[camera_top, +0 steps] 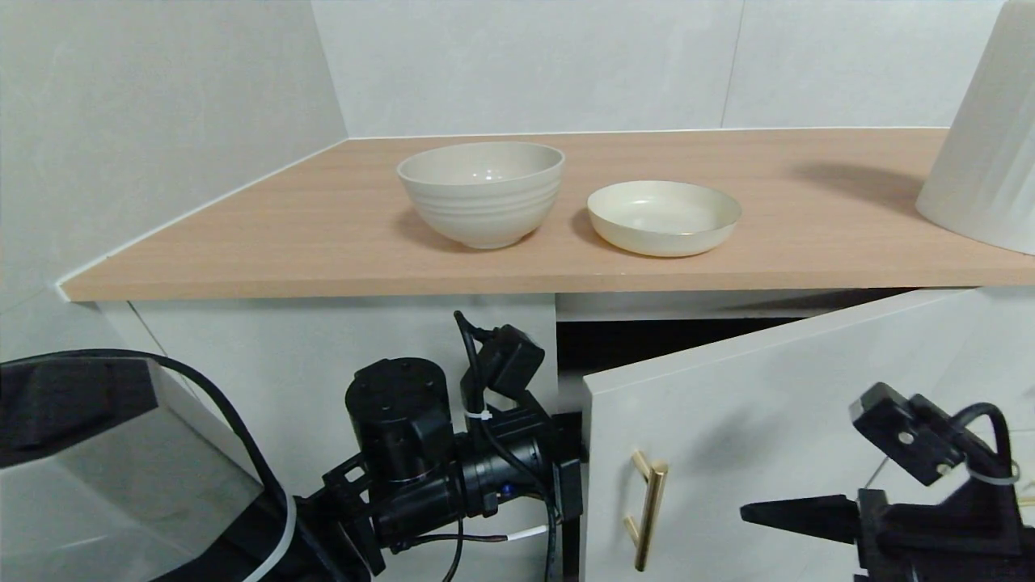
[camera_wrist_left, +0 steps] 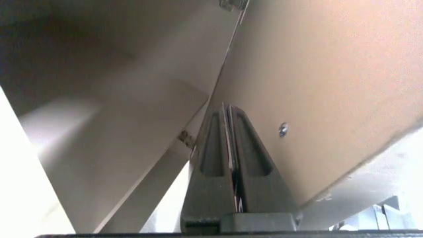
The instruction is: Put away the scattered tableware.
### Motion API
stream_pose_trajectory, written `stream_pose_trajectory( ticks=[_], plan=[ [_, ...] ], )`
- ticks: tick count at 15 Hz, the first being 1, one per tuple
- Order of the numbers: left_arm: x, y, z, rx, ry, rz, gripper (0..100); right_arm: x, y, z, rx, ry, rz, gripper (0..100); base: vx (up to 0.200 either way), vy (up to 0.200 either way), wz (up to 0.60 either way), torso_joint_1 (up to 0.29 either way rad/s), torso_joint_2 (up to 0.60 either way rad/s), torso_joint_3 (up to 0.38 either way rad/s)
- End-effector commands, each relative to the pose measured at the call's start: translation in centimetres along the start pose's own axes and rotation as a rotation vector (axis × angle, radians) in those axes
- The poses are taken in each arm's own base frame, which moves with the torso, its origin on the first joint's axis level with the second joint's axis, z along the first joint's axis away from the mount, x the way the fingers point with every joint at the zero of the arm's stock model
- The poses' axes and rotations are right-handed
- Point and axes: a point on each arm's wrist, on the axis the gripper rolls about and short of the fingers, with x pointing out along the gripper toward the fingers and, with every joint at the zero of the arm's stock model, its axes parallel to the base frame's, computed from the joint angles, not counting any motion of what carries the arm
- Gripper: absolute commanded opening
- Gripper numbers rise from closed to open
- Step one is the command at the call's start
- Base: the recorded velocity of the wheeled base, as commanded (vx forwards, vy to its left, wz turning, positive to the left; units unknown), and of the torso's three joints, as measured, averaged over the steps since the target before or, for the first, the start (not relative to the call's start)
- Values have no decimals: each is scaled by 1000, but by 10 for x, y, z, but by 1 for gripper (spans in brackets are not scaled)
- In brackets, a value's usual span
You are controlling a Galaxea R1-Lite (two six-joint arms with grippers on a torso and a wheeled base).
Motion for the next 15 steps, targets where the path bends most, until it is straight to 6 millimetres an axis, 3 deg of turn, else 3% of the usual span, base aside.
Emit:
stream_pose_trajectory(
  ticks=[1, 9, 13, 15],
  plan=[
    [-1, -1, 3, 3, -7, -3, 0, -45, 12, -10, -40, -38, -4, 100, 0, 0, 0, 0, 0, 0],
    [3, -3, 2, -8, 20, -4, 0, -43, 13, -21, -34, 32, 8, 100, 0, 0, 0, 0, 0, 0],
    [4, -3, 2, -15, 34, -3, 0, -42, 13, -22, -33, 35, 9, 100, -200, 0, 0, 4, 4, 5],
    [9, -2, 2, -16, 37, -4, 0, -42, 12, -23, -33, 38, 8, 100, 0, 0, 0, 0, 0, 0]
  ],
)
